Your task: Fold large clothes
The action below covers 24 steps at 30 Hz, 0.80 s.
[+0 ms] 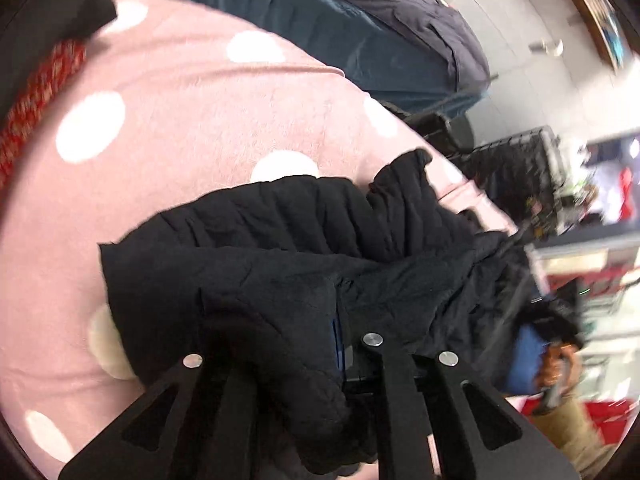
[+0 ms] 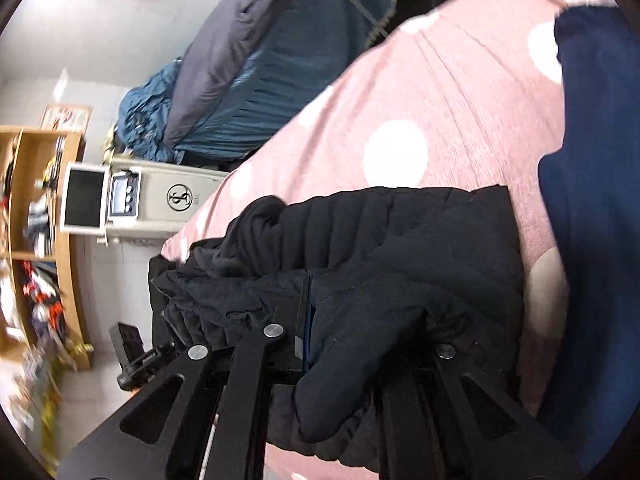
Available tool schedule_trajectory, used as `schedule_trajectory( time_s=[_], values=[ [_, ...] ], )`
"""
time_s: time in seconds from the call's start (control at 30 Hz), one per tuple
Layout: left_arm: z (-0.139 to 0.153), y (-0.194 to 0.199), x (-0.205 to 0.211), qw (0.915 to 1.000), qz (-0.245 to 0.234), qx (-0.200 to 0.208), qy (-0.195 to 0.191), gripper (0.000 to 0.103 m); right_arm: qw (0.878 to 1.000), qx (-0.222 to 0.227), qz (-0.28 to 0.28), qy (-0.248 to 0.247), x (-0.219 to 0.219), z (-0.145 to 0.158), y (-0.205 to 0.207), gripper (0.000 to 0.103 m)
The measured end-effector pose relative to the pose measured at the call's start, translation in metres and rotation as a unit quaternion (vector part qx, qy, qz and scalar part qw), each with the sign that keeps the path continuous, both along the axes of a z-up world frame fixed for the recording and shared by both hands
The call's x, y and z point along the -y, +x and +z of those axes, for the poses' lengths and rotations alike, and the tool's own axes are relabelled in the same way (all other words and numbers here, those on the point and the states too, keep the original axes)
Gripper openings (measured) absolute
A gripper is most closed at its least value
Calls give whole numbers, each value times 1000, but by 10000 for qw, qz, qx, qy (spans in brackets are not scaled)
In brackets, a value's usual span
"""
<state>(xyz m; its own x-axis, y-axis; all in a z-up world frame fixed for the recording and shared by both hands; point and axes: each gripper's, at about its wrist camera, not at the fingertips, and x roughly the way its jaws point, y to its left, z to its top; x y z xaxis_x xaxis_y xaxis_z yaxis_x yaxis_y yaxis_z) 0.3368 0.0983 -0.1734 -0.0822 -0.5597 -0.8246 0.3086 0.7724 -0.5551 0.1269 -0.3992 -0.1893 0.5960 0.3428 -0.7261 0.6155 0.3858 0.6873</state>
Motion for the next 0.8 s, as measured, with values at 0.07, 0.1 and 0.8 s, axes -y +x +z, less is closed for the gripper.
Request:
schedule_trajectory(
  time_s=[0.07, 0.1, 0.8],
  values=[
    [1, 4, -5, 9996, 102, -184, -182, 13, 9998, -116, -62, 159, 4, -9, 4, 9],
    [3, 5, -8, 9991, 150, -270, -274, 15, 9994, -152, -111, 280, 7, -14, 6, 9],
    [85, -39, -49, 9875, 602, 1380, 463, 95, 9973, 138, -670, 275, 3, 34, -22, 80]
  ],
)
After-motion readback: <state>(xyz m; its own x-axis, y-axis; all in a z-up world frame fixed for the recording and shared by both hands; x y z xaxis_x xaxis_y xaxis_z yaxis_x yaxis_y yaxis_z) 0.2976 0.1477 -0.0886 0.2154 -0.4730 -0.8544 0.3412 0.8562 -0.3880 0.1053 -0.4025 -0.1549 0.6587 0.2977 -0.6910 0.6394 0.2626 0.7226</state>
